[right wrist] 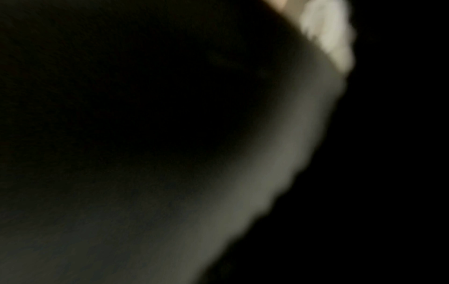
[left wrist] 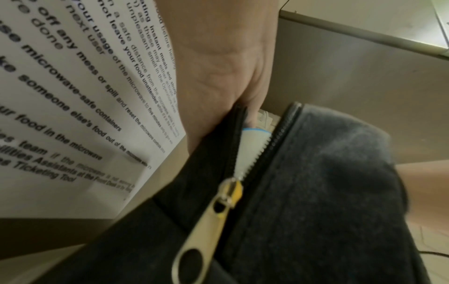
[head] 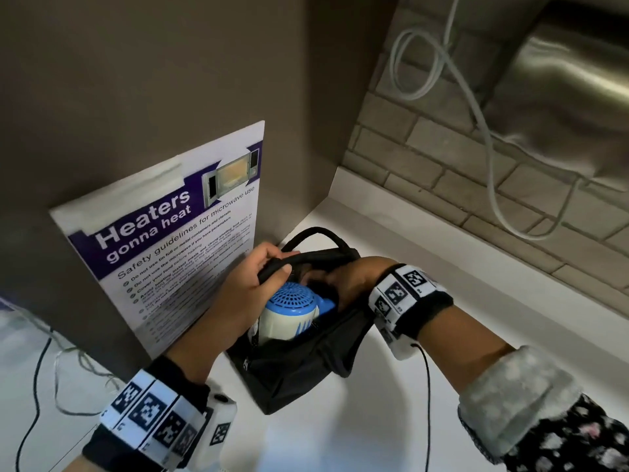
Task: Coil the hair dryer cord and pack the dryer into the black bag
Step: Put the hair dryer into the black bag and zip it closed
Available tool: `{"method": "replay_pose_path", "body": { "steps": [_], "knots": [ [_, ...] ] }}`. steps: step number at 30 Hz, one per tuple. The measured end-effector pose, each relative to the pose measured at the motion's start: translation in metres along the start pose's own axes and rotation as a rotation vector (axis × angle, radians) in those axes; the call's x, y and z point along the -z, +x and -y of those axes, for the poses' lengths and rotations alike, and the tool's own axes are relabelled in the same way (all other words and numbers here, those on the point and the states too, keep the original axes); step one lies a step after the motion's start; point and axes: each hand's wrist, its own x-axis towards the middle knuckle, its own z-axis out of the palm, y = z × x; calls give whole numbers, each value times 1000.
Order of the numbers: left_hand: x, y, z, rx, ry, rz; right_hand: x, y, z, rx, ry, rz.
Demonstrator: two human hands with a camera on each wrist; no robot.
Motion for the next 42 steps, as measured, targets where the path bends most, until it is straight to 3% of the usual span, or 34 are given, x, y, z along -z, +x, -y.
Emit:
{"method": "replay_pose_path", "body": {
  "steps": [5, 8, 10, 15, 18, 20, 24, 26, 29, 32, 37, 42],
  "knots": [
    [5, 0, 2, 11, 45, -61, -22, -25, -3, 74, 594, -331],
    [2, 0, 2, -18, 114, -77, -34, -39, -9, 54, 705, -637],
    [0, 1, 1, -25, 146, -93, -39, -47, -14, 36, 775, -767],
    [2, 5, 3, -27, 136, -82, -39, -76, -26, -39, 1098, -987],
    [2, 6, 3, -21, 136, -77, -35, -90, -38, -134, 1083, -1103],
    [1, 5, 3, -21, 152, -79, -35, -94, -48, -235, 919, -1068],
    [1, 5, 3, -25, 154, -83, -44, -87, -57, -345, 845, -631],
    [1, 5, 3, -24, 162, -82, -46, -80, -60, -375, 782, -662],
    [0, 4, 4, -23, 176, -101, -39, -80, -52, -390, 552, -871],
    [-1, 4, 4, -24, 177, -126, -32, -86, -24, -210, 436, -981],
    [-3, 4, 3, -4, 154, -149, -27, -79, 17, 80, 156, -851],
    [-4, 2, 2, 4, 164, -141, -18, -49, 24, 89, -10, -711]
  ]
}}
